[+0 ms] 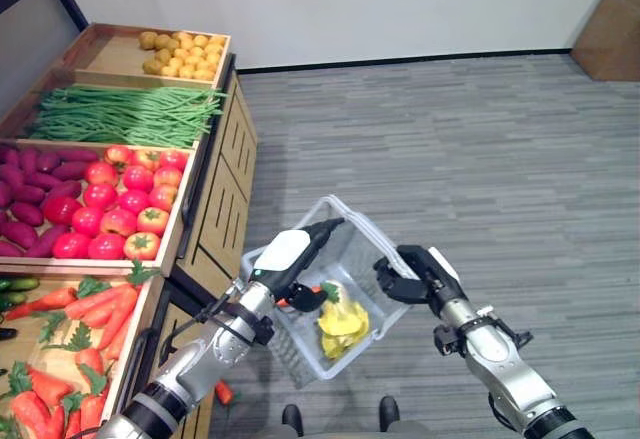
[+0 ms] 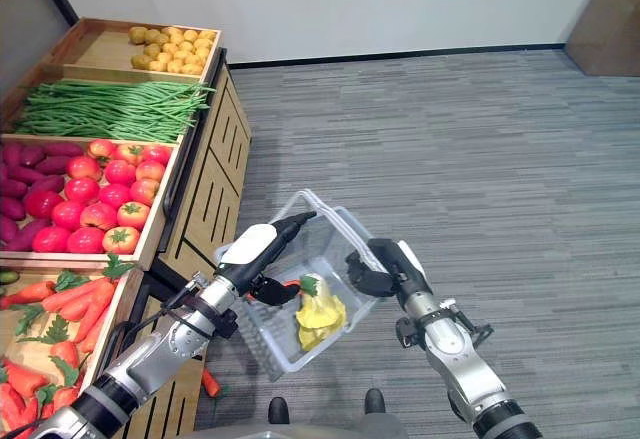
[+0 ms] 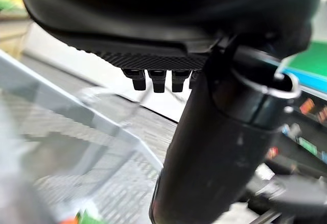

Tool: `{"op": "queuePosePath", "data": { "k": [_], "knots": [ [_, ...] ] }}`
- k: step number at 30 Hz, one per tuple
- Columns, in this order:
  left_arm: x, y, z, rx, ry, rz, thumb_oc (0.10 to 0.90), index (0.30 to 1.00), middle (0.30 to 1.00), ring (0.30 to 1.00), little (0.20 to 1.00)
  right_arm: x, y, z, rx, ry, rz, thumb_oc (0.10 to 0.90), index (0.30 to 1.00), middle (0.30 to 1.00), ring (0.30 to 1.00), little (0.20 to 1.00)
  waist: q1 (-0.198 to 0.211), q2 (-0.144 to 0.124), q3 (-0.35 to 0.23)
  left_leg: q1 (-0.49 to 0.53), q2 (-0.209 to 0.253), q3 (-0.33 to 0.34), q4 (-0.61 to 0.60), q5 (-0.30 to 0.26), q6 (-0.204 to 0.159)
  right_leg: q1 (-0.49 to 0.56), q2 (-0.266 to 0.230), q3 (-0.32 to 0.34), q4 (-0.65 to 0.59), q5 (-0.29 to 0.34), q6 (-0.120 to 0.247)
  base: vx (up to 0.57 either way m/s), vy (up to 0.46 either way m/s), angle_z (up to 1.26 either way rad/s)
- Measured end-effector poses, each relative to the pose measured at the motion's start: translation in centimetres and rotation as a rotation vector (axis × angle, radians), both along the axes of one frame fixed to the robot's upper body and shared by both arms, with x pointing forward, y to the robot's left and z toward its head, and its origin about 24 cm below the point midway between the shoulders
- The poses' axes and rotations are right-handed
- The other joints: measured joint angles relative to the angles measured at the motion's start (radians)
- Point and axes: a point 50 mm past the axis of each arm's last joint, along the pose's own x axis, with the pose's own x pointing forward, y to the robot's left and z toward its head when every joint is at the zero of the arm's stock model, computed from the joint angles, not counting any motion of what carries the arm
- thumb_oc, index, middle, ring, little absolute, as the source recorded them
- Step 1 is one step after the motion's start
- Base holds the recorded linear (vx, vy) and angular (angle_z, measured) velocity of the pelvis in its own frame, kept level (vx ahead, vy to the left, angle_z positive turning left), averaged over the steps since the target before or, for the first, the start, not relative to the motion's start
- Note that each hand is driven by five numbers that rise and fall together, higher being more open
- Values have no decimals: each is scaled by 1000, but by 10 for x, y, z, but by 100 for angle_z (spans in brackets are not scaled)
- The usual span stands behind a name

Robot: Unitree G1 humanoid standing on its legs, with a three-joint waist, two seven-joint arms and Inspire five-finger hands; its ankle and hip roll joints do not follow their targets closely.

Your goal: Get the vegetables into the basket

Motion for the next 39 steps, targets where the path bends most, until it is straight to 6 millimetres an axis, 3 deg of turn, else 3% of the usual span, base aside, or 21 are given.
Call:
{"op": "queuePosePath", "data": {
  "k": [12, 16, 18, 23, 27, 28, 32, 39],
  "knots": [
    [-41, 33, -28, -235, 355, 87, 900, 1000, 1000, 1000, 1000, -27, -60, -48, -163, 203, -335, 400, 300, 300, 300, 300, 35, 1, -2, 3, -4, -33, 0, 3, 1, 21, -5, -31, 0, -8, 2, 1, -1, 8],
    [-47, 42, -40, -214, 434, 102, 900, 1000, 1000, 1000, 1000, -44, -72, -65, -223, 308, -376, 400, 300, 300, 300, 300, 48, 9, -11, 1, -6, -44, 0, 6, 3, 25, -6, -38, 0, -10, 2, -4, -3, 6],
    [-50, 48, -54, -195, 488, 143, 900, 1000, 1000, 1000, 1000, -50, -78, -74, -250, 366, -397, 400, 300, 300, 300, 300, 47, 17, -21, 1, -7, -46, 0, 6, 3, 25, -7, -38, 0, -10, 2, -13, -11, 4],
    [-88, 74, -124, -121, 798, 367, 900, 1000, 1000, 1000, 1000, -77, -106, -94, -372, 576, -476, 400, 300, 300, 300, 300, 45, 42, -40, -15, -9, -50, 0, 8, 4, 10, -9, -45, -1, -12, 3, -25, -8, 2],
    [-124, 79, -162, -158, 982, 566, 900, 1000, 1000, 1000, 1000, -84, -116, -96, -397, 627, -506, 400, 300, 300, 300, 300, 46, 47, -45, -40, -11, -51, 0, 13, 7, -14, -10, -46, -1, -10, 3, -28, -8, 2],
    [-126, 80, -164, -173, 989, 611, 900, 1000, 1000, 1000, 1000, -86, -118, -96, -402, 638, -514, 400, 300, 300, 300, 300, 47, 46, -45, -46, -11, -55, 0, 15, 7, -16, -10, -48, 0, -10, 3, -58, -30, 9],
    [-126, 78, -179, -180, 1026, 745, 900, 1000, 1000, 1000, 1000, -63, -119, -87, -398, 593, -521, 400, 300, 300, 300, 300, 50, 52, -47, -79, -11, -49, 0, 22, 6, -54, -10, -43, 0, -5, 9, -33, -21, -6],
    [-127, 77, -183, -145, 1022, 810, 900, 1000, 1000, 1000, 1000, -55, -128, -78, -417, 564, -531, 400, 300, 300, 300, 300, 52, 62, -30, -103, -7, -44, 0, 22, 5, -82, -5, -34, -1, -4, 7, -4, -17, -3]
  ]
}}
